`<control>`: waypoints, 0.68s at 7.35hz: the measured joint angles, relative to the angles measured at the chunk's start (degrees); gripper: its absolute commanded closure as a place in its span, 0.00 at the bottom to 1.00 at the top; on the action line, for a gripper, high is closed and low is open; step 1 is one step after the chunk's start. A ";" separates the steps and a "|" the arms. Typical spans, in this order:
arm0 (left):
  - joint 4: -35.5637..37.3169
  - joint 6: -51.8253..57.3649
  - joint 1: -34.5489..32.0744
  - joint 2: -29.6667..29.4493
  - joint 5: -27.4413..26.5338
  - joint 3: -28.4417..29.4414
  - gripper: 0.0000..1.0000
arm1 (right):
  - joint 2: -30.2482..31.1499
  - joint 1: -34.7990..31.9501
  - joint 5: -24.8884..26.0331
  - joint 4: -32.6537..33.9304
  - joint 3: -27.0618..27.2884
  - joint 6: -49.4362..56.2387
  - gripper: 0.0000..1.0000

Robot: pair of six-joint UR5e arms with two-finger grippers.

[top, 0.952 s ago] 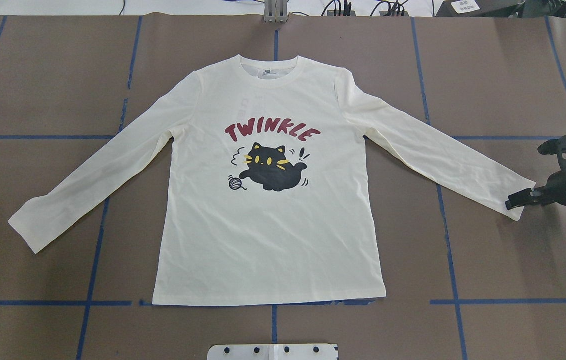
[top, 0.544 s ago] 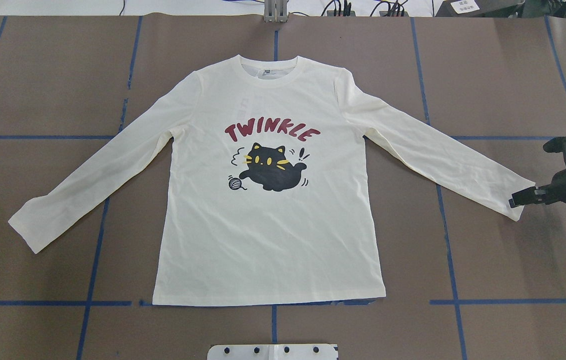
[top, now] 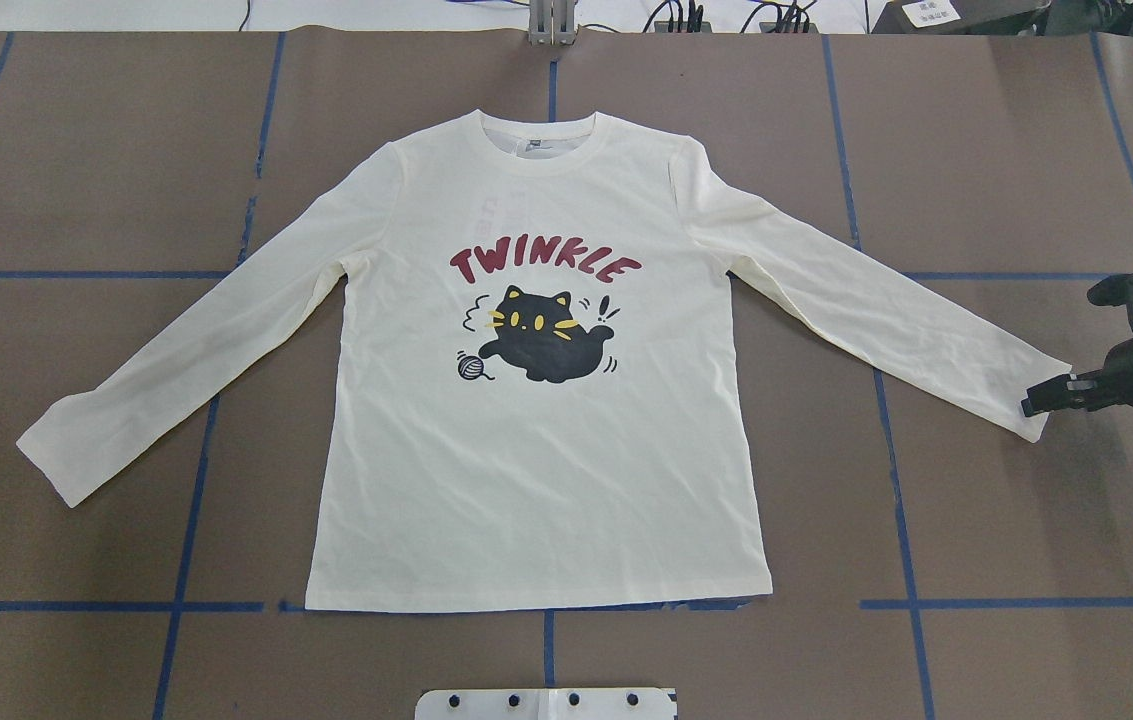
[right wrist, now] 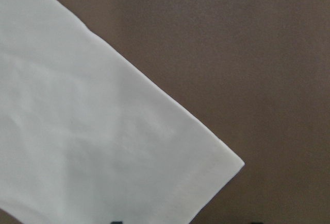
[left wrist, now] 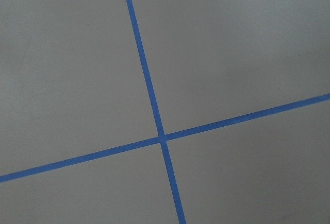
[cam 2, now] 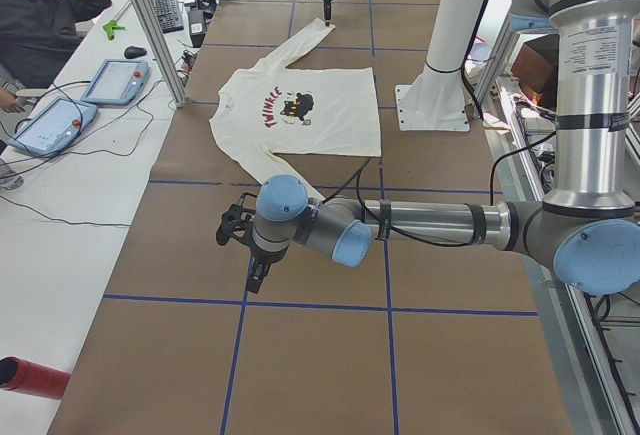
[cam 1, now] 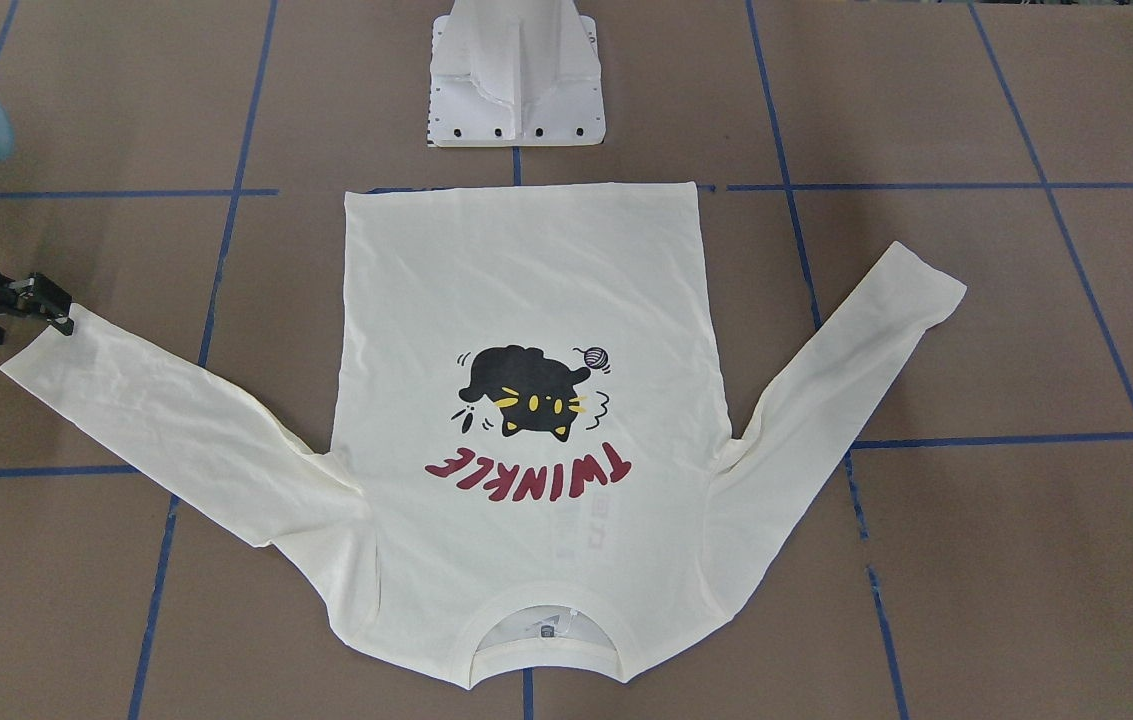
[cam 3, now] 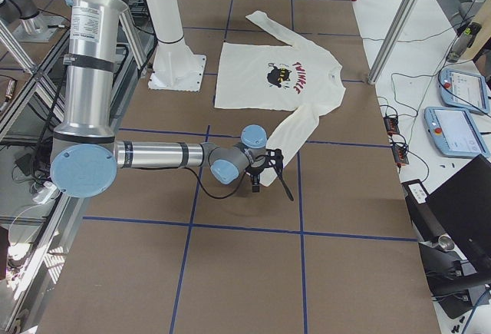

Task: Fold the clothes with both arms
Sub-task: 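Lower the right gripper onto the cuff of the sleeve nearest it and grasp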

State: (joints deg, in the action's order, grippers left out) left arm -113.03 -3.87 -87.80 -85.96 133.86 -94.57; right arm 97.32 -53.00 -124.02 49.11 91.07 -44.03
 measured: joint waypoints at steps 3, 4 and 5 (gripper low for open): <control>0.00 0.00 0.00 -0.01 0.00 0.00 0.00 | -0.19 0.00 0.00 0.35 0.02 0.00 0.93; 0.00 0.00 0.00 -0.03 0.00 0.00 0.00 | -0.27 -0.12 -0.02 0.37 0.09 0.00 0.94; 0.00 0.00 0.00 -0.02 0.00 0.00 0.00 | -0.40 -0.28 -0.08 0.41 0.28 0.00 0.94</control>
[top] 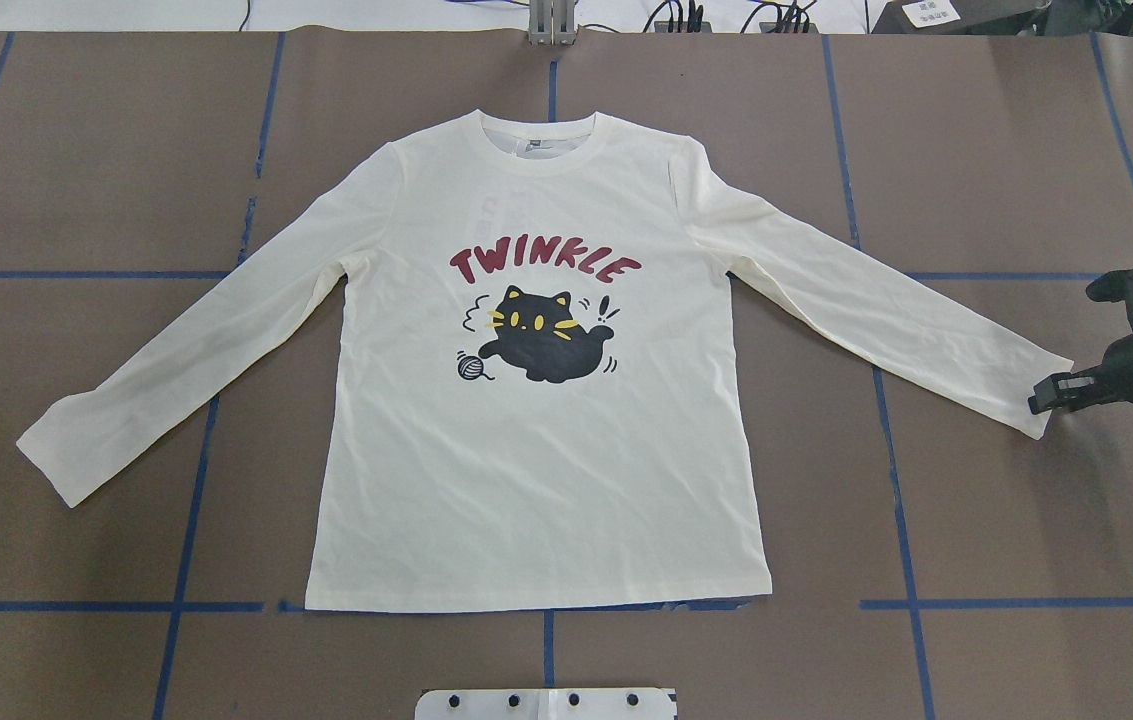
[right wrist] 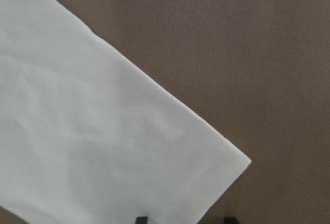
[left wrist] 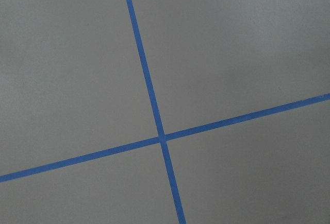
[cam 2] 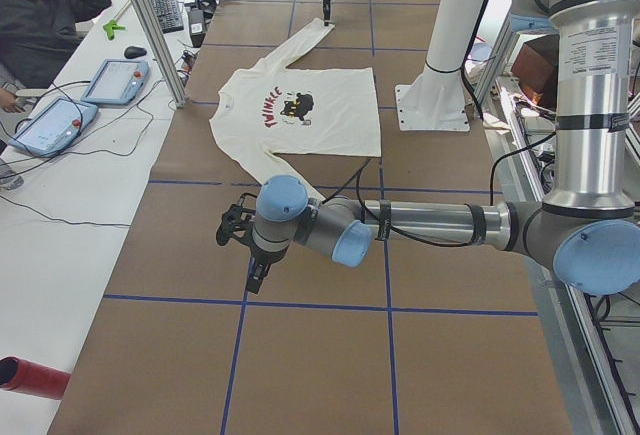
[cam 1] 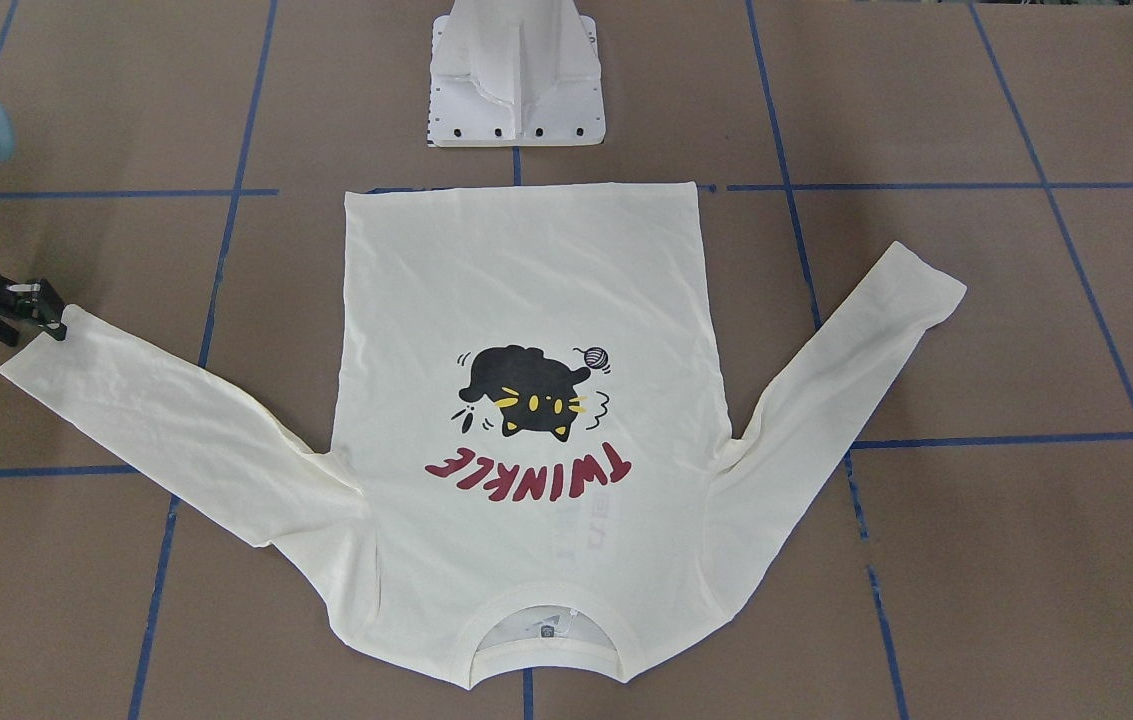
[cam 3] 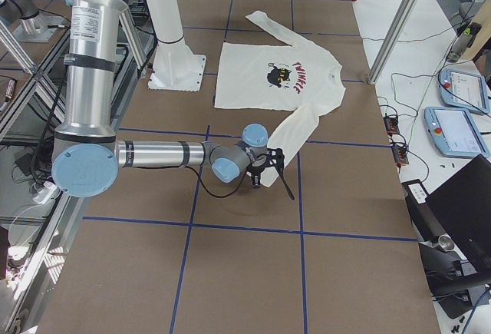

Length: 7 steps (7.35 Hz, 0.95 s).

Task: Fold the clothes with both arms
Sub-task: 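Lower the right gripper onto the cuff of the sleeve nearest it and grasp, then carry the grasped sleeve with the right gripper across the shirt body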

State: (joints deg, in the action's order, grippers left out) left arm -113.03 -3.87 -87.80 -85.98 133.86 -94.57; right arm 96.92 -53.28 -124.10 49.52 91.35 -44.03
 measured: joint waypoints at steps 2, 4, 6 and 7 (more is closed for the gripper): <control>0.00 0.00 0.00 0.00 0.00 0.05 0.00 | -0.21 -0.41 -0.07 2.24 1.97 0.00 1.00; 0.00 -0.02 0.00 -0.03 0.00 0.08 0.00 | -0.45 -0.61 -0.07 8.43 6.89 0.00 1.00; 0.00 -0.04 0.00 -0.02 0.00 0.14 0.00 | -0.68 -0.80 0.08 10.74 9.65 0.00 1.00; 0.00 -0.06 -0.01 0.00 0.00 0.14 0.00 | -1.51 -0.81 0.09 10.90 10.10 -0.28 1.00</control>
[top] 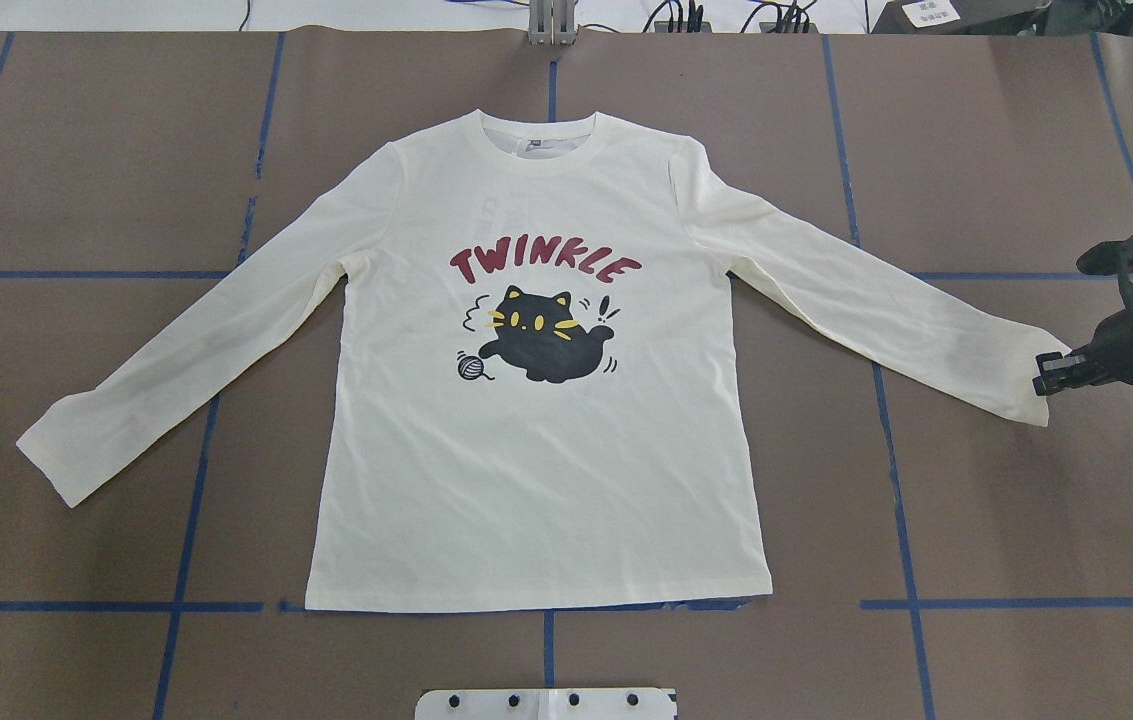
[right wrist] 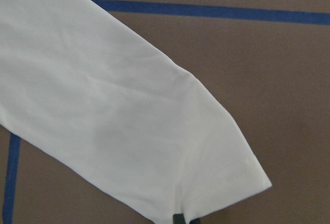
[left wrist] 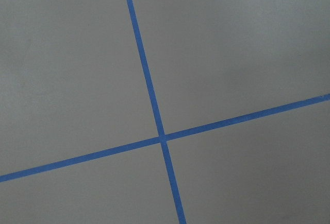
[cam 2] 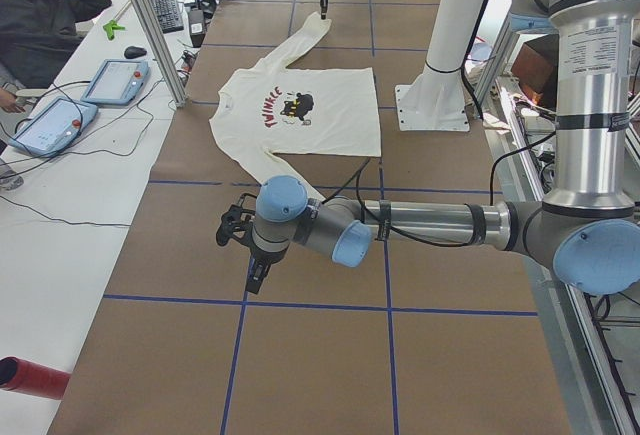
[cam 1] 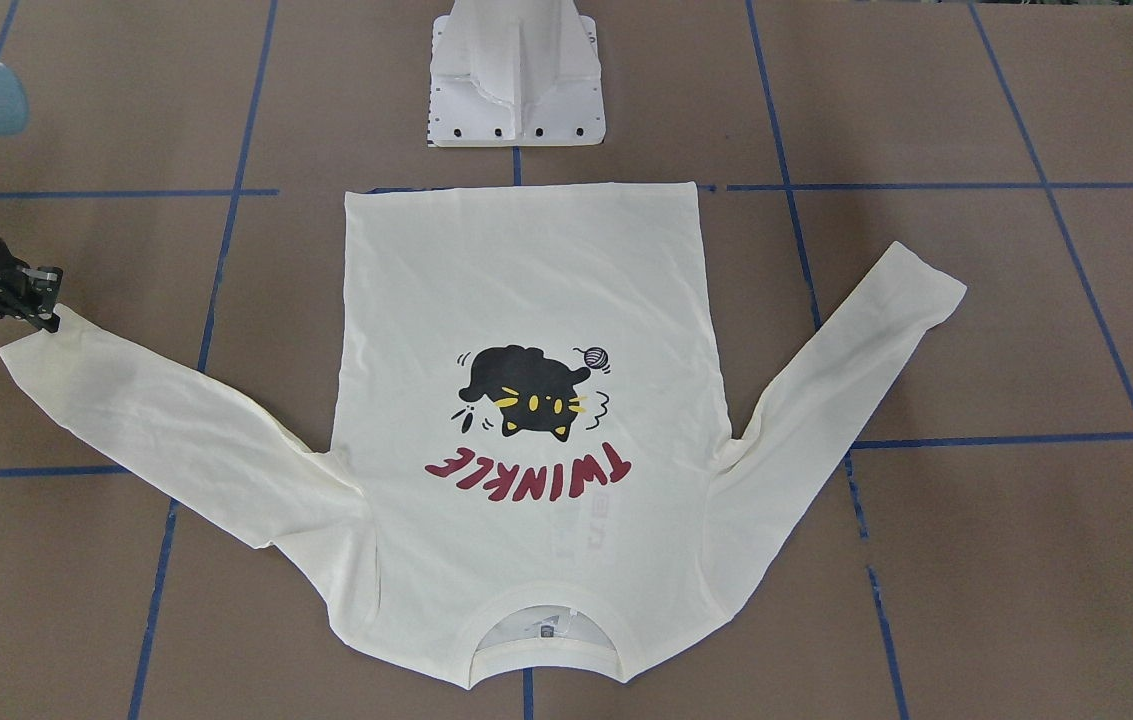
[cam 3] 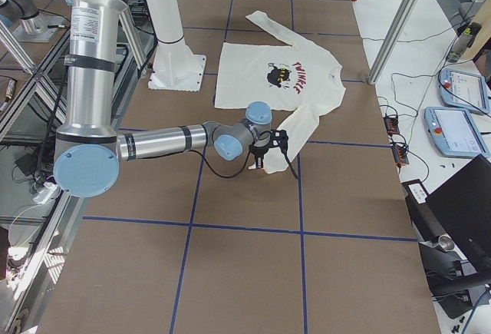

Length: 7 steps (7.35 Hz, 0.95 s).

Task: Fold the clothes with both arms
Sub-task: 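Carry the grasped sleeve with the right gripper across the shirt body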

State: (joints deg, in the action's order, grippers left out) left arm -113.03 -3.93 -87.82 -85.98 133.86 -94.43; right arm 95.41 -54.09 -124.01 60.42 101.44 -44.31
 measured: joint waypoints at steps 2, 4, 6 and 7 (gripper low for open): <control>0.00 -0.02 -0.01 0.01 0.00 0.03 0.00 | -5.94 0.30 -0.61 0.20 -0.33 -5.13 1.00; 0.00 -0.04 0.01 -0.08 0.00 0.13 0.00 | -15.34 0.88 -2.39 0.31 -2.94 -12.24 1.00; 0.02 -0.10 0.01 -0.19 0.00 0.32 0.00 | -28.49 1.24 -3.47 0.28 -10.18 -18.32 1.00; 0.06 -0.11 0.01 -0.35 0.00 0.58 0.00 | -37.21 1.56 -3.73 0.16 -15.84 -22.03 1.00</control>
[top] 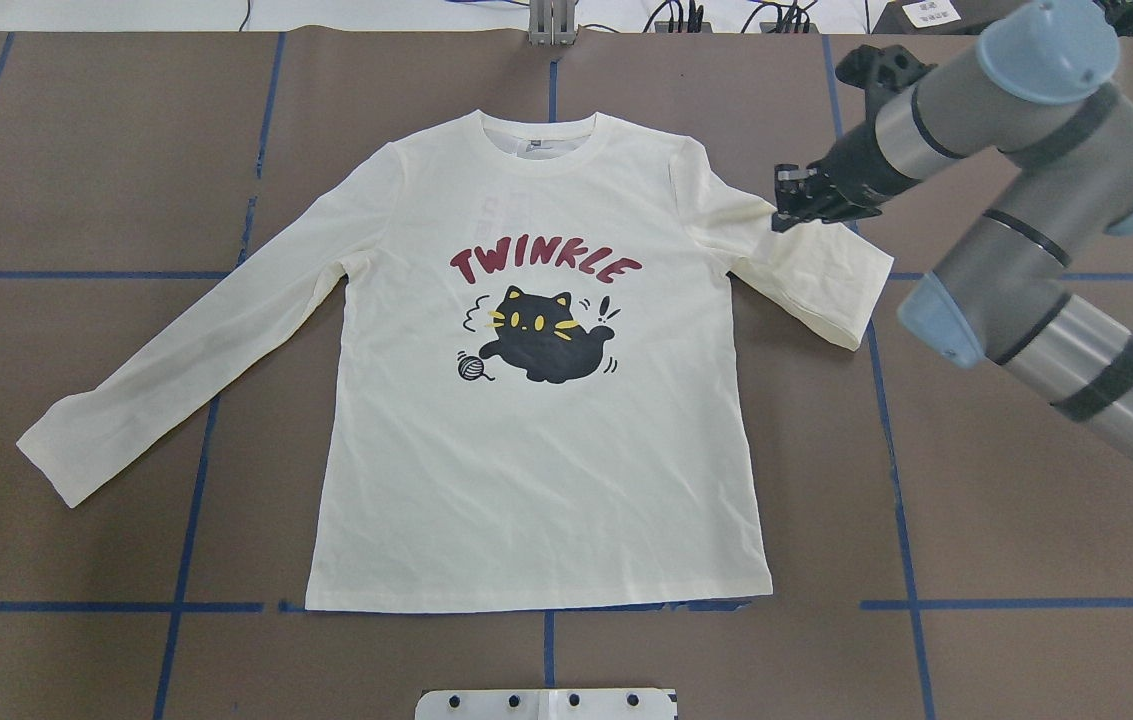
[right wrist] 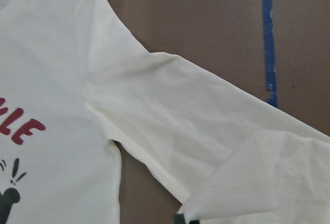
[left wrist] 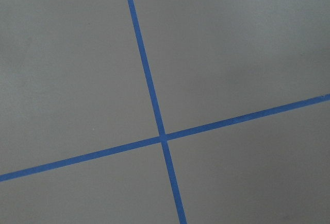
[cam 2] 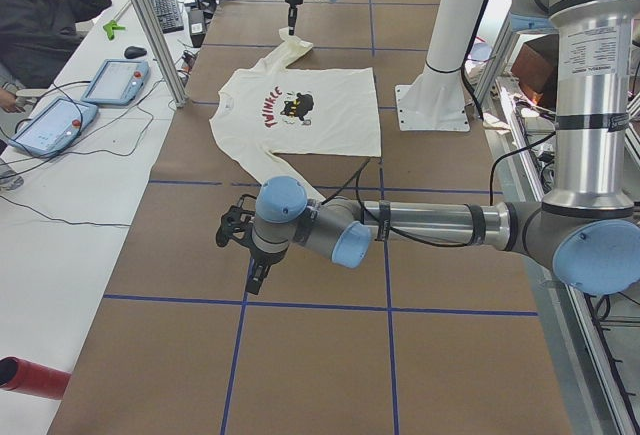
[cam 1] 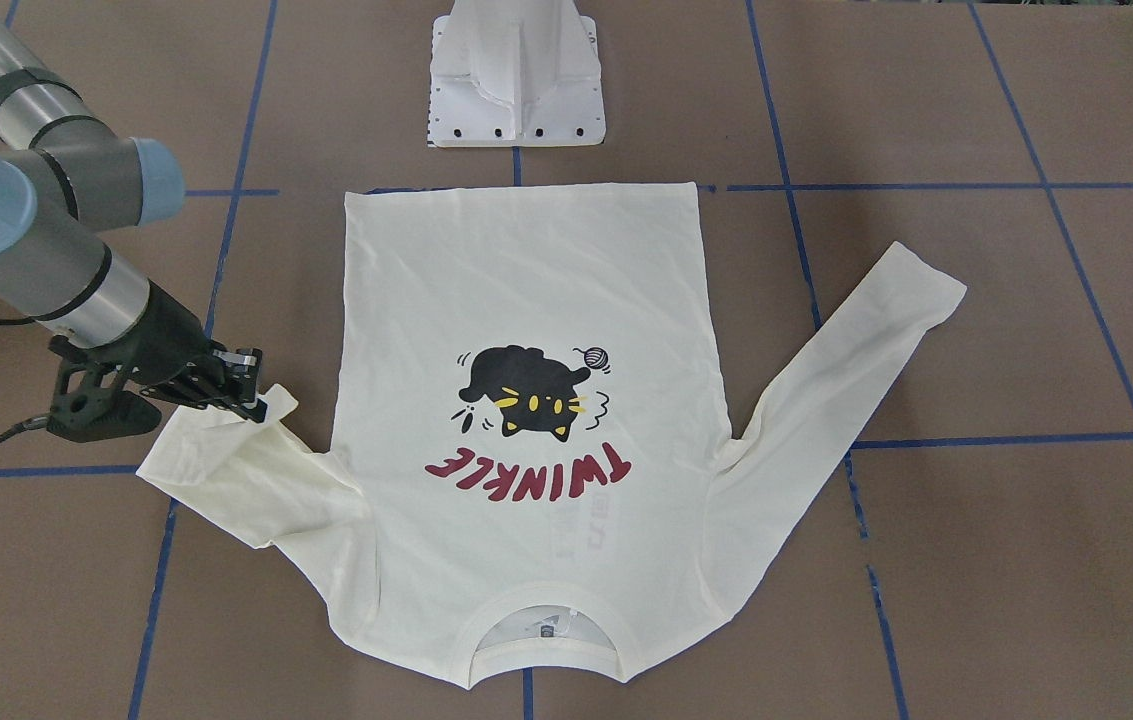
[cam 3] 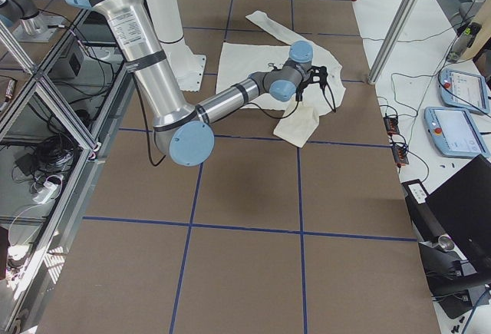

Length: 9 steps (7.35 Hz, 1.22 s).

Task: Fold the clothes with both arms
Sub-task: 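Carry the grasped sleeve with the right gripper across the shirt body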

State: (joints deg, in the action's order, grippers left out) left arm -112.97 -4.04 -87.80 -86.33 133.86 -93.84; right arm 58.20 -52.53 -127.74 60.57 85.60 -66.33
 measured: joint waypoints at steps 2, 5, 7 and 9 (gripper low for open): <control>-0.03 0.05 -0.05 -0.44 0.00 0.89 0.00 | -15.66 0.45 0.02 -0.27 -11.15 -4.07 1.00; -0.05 0.10 -0.08 -0.59 0.00 1.58 0.00 | -35.28 8.69 12.45 -0.90 -29.93 -4.69 1.00; -0.05 0.14 -0.06 -0.63 0.00 1.93 0.00 | -37.60 15.25 23.29 -6.57 -33.92 -4.60 1.00; -0.06 0.09 -0.06 -0.60 0.00 2.02 0.00 | -37.92 17.11 26.42 -12.33 -35.68 -4.67 1.00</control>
State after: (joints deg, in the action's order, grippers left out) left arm -113.03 -3.95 -87.86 -86.94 133.86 -91.83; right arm 20.28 -35.42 -101.33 48.24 49.92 -71.01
